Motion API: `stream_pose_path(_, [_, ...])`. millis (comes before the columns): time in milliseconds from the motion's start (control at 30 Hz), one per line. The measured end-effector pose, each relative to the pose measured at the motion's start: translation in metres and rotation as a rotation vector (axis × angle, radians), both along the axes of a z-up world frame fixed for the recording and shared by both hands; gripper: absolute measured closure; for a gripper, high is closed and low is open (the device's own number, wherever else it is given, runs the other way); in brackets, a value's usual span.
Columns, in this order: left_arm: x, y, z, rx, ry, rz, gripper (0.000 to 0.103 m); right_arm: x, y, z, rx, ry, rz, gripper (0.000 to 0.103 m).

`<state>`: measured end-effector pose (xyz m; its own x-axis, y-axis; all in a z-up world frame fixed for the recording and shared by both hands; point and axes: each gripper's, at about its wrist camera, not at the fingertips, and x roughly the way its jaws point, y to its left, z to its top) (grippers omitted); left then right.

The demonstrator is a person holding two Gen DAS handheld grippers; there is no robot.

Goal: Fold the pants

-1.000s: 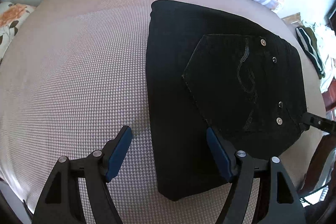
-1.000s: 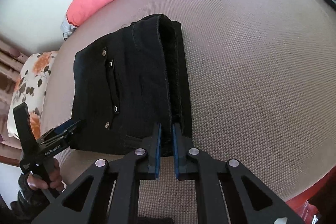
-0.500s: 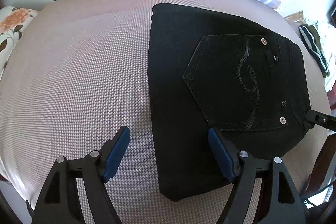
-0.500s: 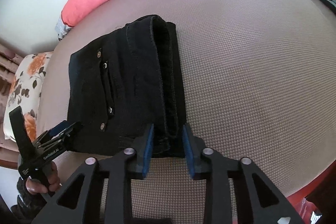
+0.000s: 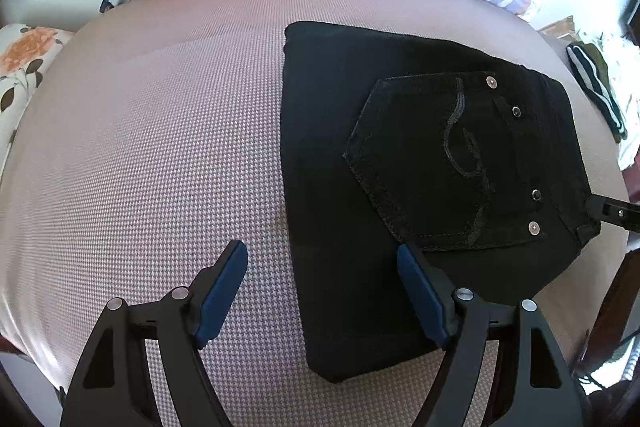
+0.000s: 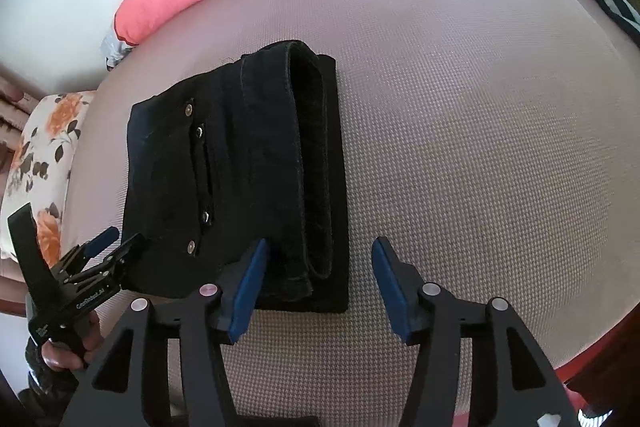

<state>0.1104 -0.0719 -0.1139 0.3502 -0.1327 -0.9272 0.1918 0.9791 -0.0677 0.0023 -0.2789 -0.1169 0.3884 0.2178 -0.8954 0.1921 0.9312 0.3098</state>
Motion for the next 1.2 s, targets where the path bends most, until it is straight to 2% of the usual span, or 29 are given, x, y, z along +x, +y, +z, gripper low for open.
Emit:
stream_pose_path(133, [0.004,0.007,0.003,0.001,-0.005,0.005,0.025,0.007,0.003,0.001,-0.002,-0.004,0.012,0.048])
stream_pose_path(367, [0.015,0.025,0.006,-0.046,0.011,0.041,0.025,0.022,-0.002,-0.008,0.032,0.003,0.035,0.045])
stream_pose_path(567, [0.028,0.038,0.004,-0.135,0.059,0.07,0.025,0.027,-0.008,-0.014,0.078,-0.004,0.081,0.045])
stream_pose_path(700, [0.038,0.049,-0.002,-0.23,0.114,0.097,0.025,0.029,-0.017,-0.02,0.155,-0.007,0.102,0.045])
stream_pose_path(867, [0.042,0.054,-0.006,-0.302,0.158,0.1,0.025,0.031,-0.033,-0.034,0.29,0.0,0.116,0.045])
stream_pose_path(1033, [0.046,0.057,-0.012,-0.384,0.21,0.102,0.025,0.031,-0.038,-0.039,0.337,-0.005,0.138,0.044])
stream_pose_path(1200, [0.05,0.056,-0.014,-0.42,0.218,0.093,0.025,0.035,-0.046,-0.044,0.404,-0.014,0.157,0.044])
